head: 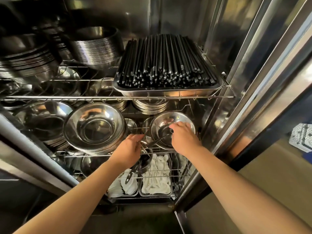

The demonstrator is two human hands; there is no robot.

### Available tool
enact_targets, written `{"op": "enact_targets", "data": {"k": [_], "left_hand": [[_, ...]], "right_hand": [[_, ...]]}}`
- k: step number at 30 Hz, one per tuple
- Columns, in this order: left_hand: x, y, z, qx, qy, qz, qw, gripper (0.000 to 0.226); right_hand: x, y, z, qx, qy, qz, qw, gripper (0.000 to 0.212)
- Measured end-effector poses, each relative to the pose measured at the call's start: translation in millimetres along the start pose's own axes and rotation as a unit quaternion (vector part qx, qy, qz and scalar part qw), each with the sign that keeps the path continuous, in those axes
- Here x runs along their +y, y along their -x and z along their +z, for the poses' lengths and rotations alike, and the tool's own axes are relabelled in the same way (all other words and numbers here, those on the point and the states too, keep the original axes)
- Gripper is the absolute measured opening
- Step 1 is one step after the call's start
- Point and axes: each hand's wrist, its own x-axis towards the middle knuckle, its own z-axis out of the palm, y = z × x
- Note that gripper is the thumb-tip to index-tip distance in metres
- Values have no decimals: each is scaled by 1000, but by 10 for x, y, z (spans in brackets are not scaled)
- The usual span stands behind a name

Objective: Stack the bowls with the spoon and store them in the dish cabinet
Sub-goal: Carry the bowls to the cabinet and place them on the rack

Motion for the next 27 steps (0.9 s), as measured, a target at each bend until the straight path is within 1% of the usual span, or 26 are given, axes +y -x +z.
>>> {"op": "enact_targets", "data": {"k": [2, 4, 6, 8, 11, 14, 19, 23, 27], "left_hand": [[-95, 140, 5, -4, -55, 1, 998, 50], [-179, 238, 24, -5, -109, -7, 994, 55], [-247, 337, 58, -5, -162, -15, 987, 56], [-312, 419, 83, 3, -223, -18, 975, 57], [-413, 518, 115, 12, -287, -17, 958, 59], [-465, 597, 152, 14, -309, -24, 951, 68], [-462, 673, 236, 14, -326, -29, 945, 83], [-455, 704, 273, 12, -334, -34, 942, 89], [-470, 717, 287, 3, -329, -40, 943, 92]], "right_hand": [[-24, -31, 32, -36, 21, -60, 997, 54], [-31, -68, 71, -68, 43, -102, 992, 59], [-41, -92, 122, -89, 64, -131, 985, 60], [-50, -112, 161, -100, 71, -147, 981, 53], [-49, -147, 176, -110, 55, -157, 980, 28], [-63, -161, 174, -119, 57, -171, 976, 24], [-96, -117, 149, -90, 70, -198, 974, 17], [-117, -1, 127, -37, 72, -218, 973, 22], [-118, 136, 111, 35, 63, -240, 968, 31]]}}
